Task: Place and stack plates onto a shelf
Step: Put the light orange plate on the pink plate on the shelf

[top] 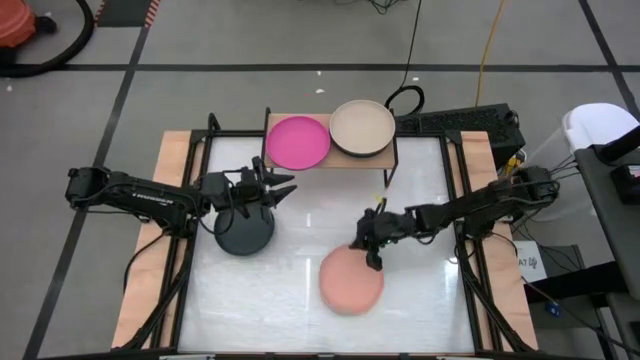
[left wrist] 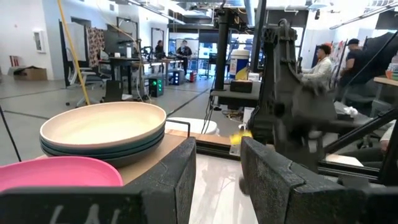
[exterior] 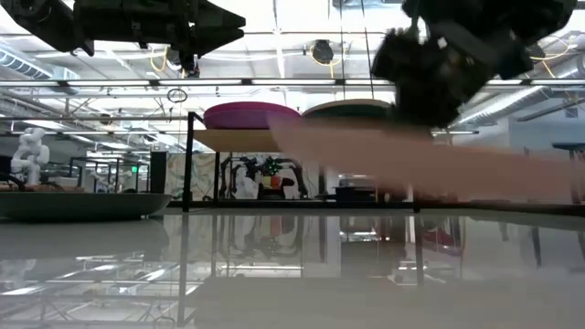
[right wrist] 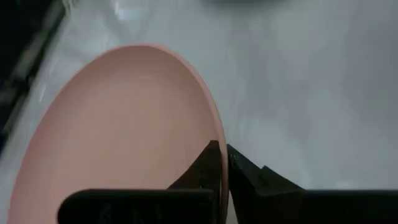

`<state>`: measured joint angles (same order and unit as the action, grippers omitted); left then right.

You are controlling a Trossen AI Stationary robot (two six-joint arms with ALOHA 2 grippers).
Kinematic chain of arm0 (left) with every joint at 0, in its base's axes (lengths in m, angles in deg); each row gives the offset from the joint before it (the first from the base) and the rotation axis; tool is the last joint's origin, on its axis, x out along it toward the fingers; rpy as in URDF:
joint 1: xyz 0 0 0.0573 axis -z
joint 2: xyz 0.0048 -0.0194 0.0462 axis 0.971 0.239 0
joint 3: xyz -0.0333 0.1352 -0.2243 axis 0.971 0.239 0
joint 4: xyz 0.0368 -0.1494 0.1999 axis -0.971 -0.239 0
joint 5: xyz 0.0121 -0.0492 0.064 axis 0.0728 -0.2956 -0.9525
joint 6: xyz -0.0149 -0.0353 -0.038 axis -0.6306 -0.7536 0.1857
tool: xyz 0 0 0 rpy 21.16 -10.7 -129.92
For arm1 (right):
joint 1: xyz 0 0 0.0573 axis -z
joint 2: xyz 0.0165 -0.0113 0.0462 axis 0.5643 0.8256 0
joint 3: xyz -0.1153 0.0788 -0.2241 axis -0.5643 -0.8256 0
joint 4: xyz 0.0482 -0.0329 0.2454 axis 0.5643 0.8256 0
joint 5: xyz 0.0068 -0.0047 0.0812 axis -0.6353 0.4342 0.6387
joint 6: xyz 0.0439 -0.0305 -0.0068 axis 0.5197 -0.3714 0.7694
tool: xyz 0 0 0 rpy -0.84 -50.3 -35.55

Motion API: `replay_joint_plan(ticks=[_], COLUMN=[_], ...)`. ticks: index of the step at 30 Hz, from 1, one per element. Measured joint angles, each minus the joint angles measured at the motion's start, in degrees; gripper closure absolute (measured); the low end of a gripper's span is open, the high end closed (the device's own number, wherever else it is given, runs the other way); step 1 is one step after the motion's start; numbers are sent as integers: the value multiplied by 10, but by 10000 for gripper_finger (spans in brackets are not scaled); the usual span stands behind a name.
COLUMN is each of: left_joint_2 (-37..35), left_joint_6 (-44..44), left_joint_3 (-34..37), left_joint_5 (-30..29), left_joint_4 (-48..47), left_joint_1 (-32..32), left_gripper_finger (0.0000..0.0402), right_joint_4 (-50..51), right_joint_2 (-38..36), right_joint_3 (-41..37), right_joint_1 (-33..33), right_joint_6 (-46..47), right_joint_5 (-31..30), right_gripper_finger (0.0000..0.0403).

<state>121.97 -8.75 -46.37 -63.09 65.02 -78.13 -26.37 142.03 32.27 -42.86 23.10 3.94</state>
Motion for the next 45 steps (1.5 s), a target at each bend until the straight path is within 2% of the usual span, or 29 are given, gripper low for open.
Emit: replay_joint_plan(ticks=[7,11,14,19,25,27,33,37,40,43,45], left_joint_2=[0,-2,-31,-84,-108,-122,-141,-140,-139,-139,-139], left_joint_6=[2,2,21,52,83,93,107,110,110,110,109], left_joint_3=[0,0,0,-1,0,0,0,0,0,0,0], left_joint_5=[0,0,0,-1,-33,-49,-50,-50,-50,-50,-50], left_joint_4=[2,6,-2,-26,-68,-75,-75,-77,-88,-89,-93], left_joint_1=[0,0,6,29,53,63,90,92,92,92,92], left_gripper_finger=[270,270,270,270,270,270,270,270,270,270,270], right_joint_4=[-30,-68,-68,-37,54,68,87,80,80,85,94], right_joint_2=[-115,-142,-144,-130,-71,-40,70,133,175,206,219], right_joint_3=[0,0,15,80,221,267,370,441,480,494,495], right_joint_1=[79,141,176,218,261,277,327,363,386,401,406], right_joint_6=[-42,-41,-43,-62,-130,-141,-163,-145,-105,-74,-70], right_joint_5=[-124,-124,-119,-71,-61,-61,-60,-53,-11,25,29], right_gripper_finger=[402,402,402,402,402,402,403,403,403,403,403])
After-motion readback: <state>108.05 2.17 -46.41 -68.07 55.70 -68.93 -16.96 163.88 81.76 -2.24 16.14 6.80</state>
